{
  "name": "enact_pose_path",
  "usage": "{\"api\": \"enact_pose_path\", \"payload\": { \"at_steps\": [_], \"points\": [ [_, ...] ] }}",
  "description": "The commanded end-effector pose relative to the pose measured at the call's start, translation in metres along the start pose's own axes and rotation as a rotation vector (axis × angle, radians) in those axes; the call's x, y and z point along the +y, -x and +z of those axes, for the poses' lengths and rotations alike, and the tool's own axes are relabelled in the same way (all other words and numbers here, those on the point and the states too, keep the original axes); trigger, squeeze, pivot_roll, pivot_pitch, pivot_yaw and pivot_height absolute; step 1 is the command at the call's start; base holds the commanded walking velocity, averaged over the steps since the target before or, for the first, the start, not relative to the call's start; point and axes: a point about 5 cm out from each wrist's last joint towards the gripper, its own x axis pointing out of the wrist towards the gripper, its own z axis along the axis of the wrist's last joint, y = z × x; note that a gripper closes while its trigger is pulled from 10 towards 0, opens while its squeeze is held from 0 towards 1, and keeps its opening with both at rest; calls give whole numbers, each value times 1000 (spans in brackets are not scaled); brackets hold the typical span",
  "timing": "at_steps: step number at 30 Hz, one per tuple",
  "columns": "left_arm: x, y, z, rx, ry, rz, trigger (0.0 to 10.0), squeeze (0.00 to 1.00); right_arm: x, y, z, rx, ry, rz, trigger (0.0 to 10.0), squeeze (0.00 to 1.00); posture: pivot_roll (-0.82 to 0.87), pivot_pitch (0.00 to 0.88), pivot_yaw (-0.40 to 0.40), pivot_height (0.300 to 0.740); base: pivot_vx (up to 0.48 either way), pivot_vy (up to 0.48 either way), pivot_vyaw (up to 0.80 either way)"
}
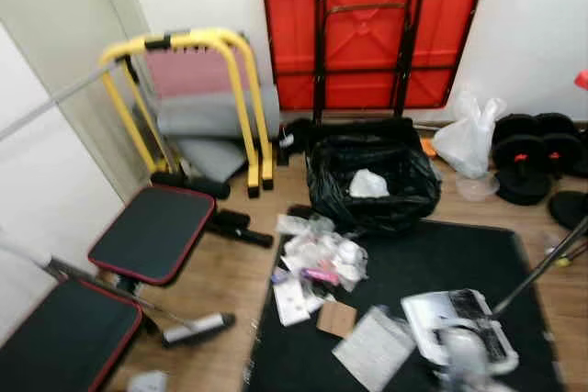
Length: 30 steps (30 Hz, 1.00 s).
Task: Sweep floor
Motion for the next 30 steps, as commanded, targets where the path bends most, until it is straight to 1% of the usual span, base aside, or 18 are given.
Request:
{"api": "enact_pose_path", "payload": {
  "at_steps": [1,25,28,29,30],
  "points": [
    [-1,0,-4,15,-5,16,10000,0,-8,2,-5,10,-2,-22,10000,0,-20,0,46,740,0,0,0],
    [-2,1,-3,-11,35,22,10000,0,-7,3,3,-81,21,-6,10000,0,-20,0,44,740,0,0,0],
    [-2,1,1,-70,85,26,10000,0,-5,3,9,-132,64,26,10000,0,-17,0,41,740,0,0,0],
    [-2,1,1,-70,85,26,10000,0,-5,3,9,-132,64,26,10000,0,-17,0,41,740,0,0,0],
    [-2,2,4,-106,98,25,10000,0,-4,4,12,-160,64,44,10000,0,-17,0,41,740,0,0,0]
  ]
}}
